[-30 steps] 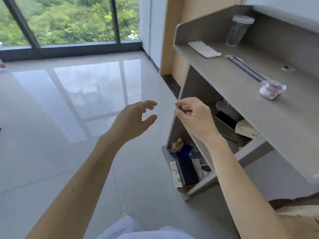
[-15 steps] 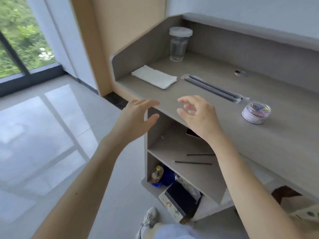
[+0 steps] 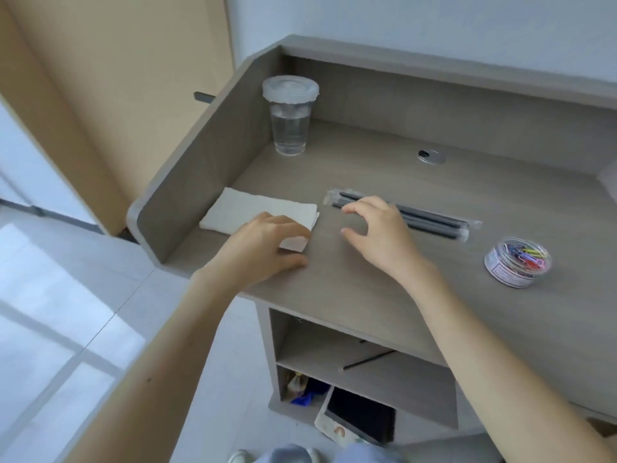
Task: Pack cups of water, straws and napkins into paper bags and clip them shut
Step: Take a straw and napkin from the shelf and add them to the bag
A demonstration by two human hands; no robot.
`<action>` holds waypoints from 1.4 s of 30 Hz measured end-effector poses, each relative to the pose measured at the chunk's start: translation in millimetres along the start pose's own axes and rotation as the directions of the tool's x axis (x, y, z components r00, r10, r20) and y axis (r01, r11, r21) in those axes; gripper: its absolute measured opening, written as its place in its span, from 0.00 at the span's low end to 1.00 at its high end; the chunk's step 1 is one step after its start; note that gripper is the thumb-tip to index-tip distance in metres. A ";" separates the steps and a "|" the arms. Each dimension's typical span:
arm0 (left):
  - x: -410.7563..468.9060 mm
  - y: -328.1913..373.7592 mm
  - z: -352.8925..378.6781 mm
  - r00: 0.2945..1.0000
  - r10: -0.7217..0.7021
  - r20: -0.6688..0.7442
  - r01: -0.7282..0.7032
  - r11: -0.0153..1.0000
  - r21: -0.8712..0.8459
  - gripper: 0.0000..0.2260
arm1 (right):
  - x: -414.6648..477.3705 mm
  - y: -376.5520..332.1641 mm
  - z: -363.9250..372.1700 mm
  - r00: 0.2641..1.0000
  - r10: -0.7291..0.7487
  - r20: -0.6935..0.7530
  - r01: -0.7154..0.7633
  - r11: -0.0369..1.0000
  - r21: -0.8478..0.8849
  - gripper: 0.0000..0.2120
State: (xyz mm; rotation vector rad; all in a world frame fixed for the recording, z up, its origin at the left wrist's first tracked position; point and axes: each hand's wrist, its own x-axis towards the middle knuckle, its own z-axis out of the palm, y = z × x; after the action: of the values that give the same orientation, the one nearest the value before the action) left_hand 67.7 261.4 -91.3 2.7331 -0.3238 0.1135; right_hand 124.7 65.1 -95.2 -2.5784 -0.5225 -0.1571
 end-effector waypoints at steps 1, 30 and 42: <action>4.4 -6.7 -1.7 0.999 0.037 -0.008 -0.038 0.999 -0.034 0.14 | 5.1 -0.4 3.1 0.999 0.032 -0.010 -0.032 0.999 -0.038 0.18; 26.1 -58.0 -10.3 0.968 0.251 0.011 -0.244 0.949 -0.200 0.11 | -12.7 -58.7 17.3 0.941 0.322 -0.102 -0.338 0.909 -0.244 0.06; 26.7 -51.3 -11.7 0.949 0.234 -0.210 -0.286 0.920 -0.267 0.04 | -25.8 -59.6 15.5 0.929 0.286 -0.235 -0.316 0.943 -0.103 0.05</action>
State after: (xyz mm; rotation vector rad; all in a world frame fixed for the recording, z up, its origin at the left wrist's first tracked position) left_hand 105.6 306.5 -95.9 2.3533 -0.6034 0.3461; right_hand 77.8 111.8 -87.0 -2.6939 -0.0308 -0.3743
